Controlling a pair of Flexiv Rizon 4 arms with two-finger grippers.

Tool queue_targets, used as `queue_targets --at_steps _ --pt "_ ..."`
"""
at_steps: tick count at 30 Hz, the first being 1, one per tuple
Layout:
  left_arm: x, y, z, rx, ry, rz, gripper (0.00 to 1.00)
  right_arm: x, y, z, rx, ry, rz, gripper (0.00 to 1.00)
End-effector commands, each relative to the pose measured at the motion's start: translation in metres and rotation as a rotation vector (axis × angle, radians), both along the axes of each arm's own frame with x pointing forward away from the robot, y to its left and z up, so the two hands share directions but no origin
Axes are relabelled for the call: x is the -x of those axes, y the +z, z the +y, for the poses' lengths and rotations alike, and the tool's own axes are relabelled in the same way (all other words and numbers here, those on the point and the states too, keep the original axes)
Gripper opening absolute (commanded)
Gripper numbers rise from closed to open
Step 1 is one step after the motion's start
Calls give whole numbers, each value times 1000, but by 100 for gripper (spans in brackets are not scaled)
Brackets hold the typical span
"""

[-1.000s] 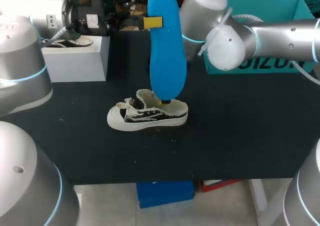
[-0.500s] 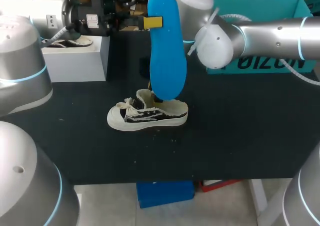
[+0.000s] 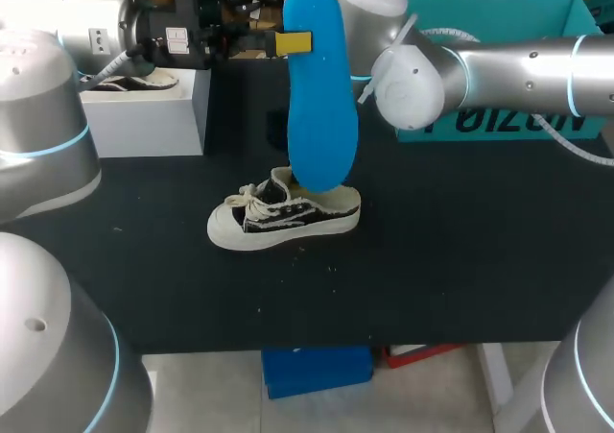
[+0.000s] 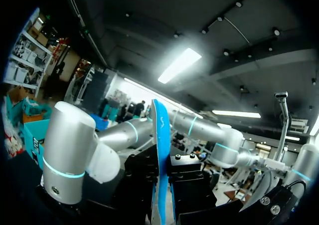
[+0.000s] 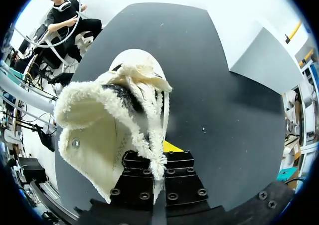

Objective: Take the shoe out of the shoebox, open the shoe tongue, remove and reinsert the insole, then place the shoe into the shoebox

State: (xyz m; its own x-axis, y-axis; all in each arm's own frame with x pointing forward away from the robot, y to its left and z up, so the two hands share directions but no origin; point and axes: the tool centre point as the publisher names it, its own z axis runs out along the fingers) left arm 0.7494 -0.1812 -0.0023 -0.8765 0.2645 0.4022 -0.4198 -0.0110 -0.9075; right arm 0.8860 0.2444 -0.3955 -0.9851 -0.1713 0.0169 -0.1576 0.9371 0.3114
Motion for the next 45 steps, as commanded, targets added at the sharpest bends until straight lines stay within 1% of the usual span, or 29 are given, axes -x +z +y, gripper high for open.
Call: queue_targets --at_steps 1,13,15,19,22,24,25,27,29,33,37,41,45 --pt "1 -1 -2 1 4 -1 0 -1 -1 1 2 -1 0 0" --pt "1 -1 -2 1 4 -1 0 -1 -1 1 2 -1 0 0" --pt "1 -1 -2 1 4 -1 0 -1 8 0 -10 5 29 0" --pt "1 -1 -2 1 4 -1 0 -7 32 -5 -46 -75 6 0" --pt "1 -1 -2 1 4 -1 0 -18 41 -14 43 -194 -48 0" --pt "1 -1 -2 1 4 -1 0 -23 47 -20 60 -285 -52 0" --pt "1 -1 -2 1 4 -1 0 -28 50 -23 77 -346 -67 0" --pt "1 -1 -2 1 4 -1 0 -33 58 -29 67 -441 -52 0" --pt "1 -1 -2 1 4 -1 0 -36 65 -33 84 -518 -65 0" --pt "1 -1 -2 1 4 -1 0 -42 76 -38 76 -693 -82 0" --pt "1 -1 -2 1 4 -1 0 -48 81 -45 89 -912 -94 0" --pt "1 -1 -2 1 4 -1 0 -53 83 -54 83 -1166 -103 0" --pt "1 -1 -2 1 4 -1 0 -53 80 -66 78 -1410 -78 0"
